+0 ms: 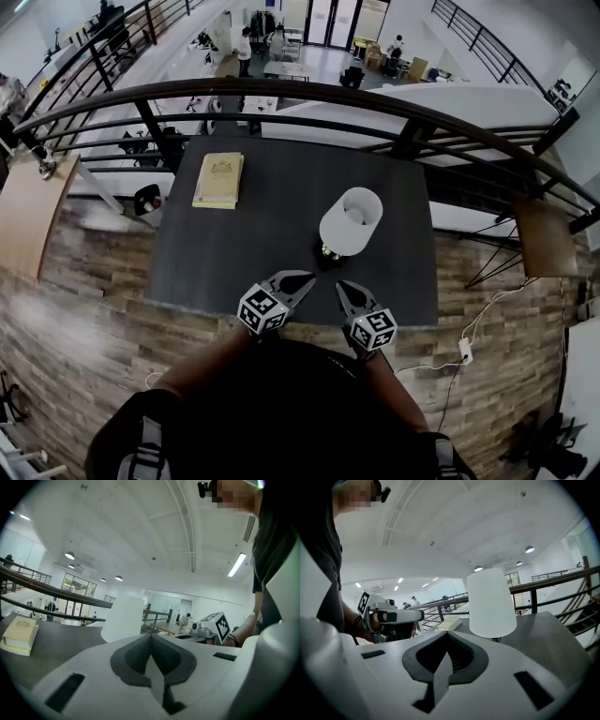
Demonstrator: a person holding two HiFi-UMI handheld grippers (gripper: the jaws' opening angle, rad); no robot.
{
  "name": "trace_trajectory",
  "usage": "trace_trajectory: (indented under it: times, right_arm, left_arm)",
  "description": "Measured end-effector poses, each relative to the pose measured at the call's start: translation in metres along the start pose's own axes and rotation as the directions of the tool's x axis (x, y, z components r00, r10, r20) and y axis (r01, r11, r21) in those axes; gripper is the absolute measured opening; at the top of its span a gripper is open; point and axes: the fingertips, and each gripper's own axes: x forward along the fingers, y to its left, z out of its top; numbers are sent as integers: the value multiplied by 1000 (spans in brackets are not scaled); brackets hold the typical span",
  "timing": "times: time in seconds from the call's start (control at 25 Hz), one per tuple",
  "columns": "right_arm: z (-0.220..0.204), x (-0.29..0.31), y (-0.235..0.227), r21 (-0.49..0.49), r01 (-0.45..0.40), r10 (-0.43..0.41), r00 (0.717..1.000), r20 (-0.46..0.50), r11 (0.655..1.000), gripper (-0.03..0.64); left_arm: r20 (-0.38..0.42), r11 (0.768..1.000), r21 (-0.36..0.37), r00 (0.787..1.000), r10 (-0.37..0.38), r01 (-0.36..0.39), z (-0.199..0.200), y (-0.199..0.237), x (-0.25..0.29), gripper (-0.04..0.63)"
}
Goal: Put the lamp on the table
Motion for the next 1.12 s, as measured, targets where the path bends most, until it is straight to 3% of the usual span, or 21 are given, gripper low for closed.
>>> trace_trajectory:
  times: [0.24, 0.56, 0.8, 1.12]
  right_arm:
    - [-6, -55, -3, -61, -57, 55, 998, -24, 997, 15]
    - [-39, -135, -16, -51, -135, 132, 990, -55, 989, 15]
    - [-49, -170, -17, -47, -173, 171, 984, -48, 984, 15]
    - [-58, -183, 10, -41, -207, 205, 978, -37, 978, 15]
  left_arm:
    - [30, 992, -38, 992, 123, -122, -3, -39, 24, 9]
    - [0, 986, -52, 987, 158, -158, -45, -122, 70, 9]
    - [7, 966, -80, 969, 246, -245, -56, -150, 65, 9]
    - [1, 950, -79, 953, 304, -303, -67, -176, 30, 9]
